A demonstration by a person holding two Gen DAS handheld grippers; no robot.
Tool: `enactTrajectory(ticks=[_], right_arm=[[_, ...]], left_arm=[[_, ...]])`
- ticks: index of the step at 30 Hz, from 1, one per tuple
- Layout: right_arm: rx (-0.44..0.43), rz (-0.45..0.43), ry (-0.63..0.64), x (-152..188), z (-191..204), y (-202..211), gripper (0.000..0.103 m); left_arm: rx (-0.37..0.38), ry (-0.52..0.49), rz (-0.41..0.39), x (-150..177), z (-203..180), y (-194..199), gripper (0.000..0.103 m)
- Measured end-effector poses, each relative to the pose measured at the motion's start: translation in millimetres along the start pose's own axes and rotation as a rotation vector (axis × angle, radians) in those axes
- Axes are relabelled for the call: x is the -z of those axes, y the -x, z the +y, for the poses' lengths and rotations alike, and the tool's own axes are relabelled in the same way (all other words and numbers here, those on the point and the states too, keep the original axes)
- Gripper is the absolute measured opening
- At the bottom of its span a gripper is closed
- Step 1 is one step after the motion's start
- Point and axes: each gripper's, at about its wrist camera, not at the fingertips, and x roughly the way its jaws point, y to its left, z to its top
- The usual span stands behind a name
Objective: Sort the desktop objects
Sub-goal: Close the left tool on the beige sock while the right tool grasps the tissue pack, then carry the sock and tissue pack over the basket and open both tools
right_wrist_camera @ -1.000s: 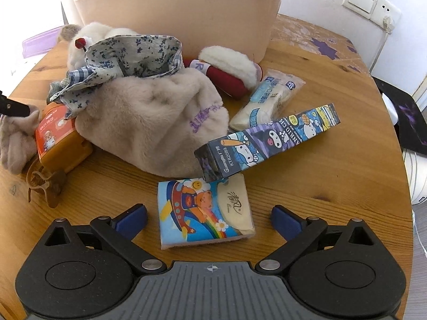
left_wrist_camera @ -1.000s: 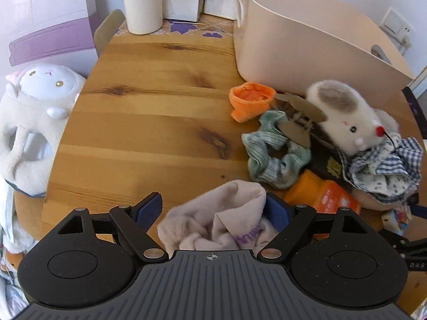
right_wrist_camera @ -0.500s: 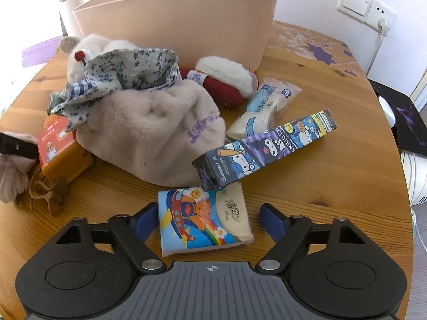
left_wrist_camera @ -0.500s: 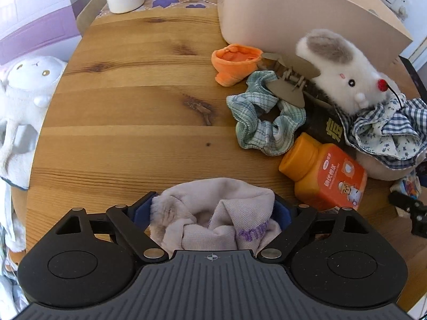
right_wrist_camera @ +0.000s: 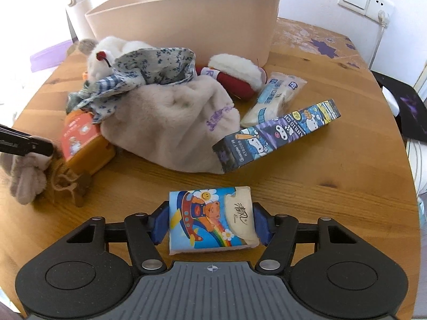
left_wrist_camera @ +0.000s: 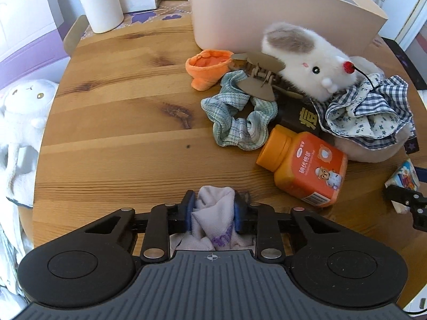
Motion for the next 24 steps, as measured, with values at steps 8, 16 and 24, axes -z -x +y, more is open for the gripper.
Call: enactTrajectory(ticks=[8,16,24], right_arm=[[-0.040,-0.042,-0.012,-1,2,24,0.061],[-0.077,-0.099,-0.008,-11,1,54,0.061],[-0.081,-0.168,0.021,-35,-7,78,0.061]], left_arm=[[0.024,-0.012,-0.005,-1,5,10,0.024],[0.035,-0.012,-0.049,-11,8,33,0.023],[0.052,0.000,-0.153,-41,11,66,0.023]])
